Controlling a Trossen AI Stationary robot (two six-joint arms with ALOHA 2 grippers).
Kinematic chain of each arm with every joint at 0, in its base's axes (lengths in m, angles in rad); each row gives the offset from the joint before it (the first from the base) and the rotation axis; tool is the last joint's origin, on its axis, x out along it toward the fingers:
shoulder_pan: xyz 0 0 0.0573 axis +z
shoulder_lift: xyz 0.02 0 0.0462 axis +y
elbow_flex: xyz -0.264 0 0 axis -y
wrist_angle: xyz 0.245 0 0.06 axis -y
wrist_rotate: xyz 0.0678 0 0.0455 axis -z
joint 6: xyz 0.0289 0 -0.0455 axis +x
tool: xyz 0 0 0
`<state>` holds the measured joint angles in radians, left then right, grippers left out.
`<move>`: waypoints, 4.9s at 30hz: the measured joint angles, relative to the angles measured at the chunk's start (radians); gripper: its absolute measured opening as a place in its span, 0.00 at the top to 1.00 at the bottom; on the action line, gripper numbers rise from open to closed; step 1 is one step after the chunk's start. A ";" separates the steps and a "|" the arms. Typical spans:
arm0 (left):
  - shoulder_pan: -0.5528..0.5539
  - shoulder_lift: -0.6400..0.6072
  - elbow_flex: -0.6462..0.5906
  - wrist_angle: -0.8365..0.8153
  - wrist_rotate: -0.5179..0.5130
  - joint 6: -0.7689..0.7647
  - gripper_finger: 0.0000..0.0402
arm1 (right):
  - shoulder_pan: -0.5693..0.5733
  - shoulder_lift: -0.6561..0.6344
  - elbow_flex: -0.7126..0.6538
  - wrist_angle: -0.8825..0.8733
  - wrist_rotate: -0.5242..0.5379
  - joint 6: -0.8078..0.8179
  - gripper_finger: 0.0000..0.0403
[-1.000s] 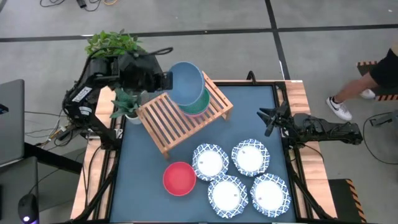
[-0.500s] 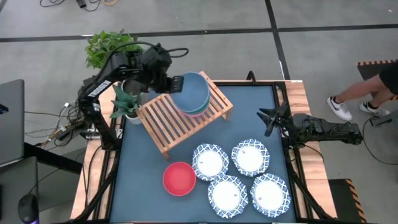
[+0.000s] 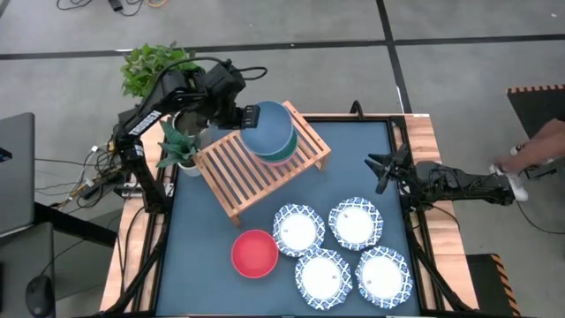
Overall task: Place and stack bowls onto a shelf
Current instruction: Stack the blue bowl on top of the green bowl on the shelf
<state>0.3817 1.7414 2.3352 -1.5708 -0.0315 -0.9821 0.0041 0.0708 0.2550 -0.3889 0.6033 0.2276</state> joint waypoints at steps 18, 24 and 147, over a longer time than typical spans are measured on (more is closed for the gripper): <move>0.080 0.014 0.000 0.000 0.047 0.058 1.00 | 0.000 0.000 0.000 0.000 0.000 0.000 0.64; 0.078 0.014 0.000 0.000 0.065 0.056 1.00 | 0.000 0.000 0.000 0.000 0.000 0.000 0.64; 0.070 0.105 -0.069 0.000 0.149 0.062 1.00 | 0.000 0.000 0.000 -0.001 -0.001 0.001 0.64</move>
<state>0.4515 1.8469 2.2662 -1.5704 0.1173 -0.9203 0.0044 0.0708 0.2550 -0.3897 0.6025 0.2287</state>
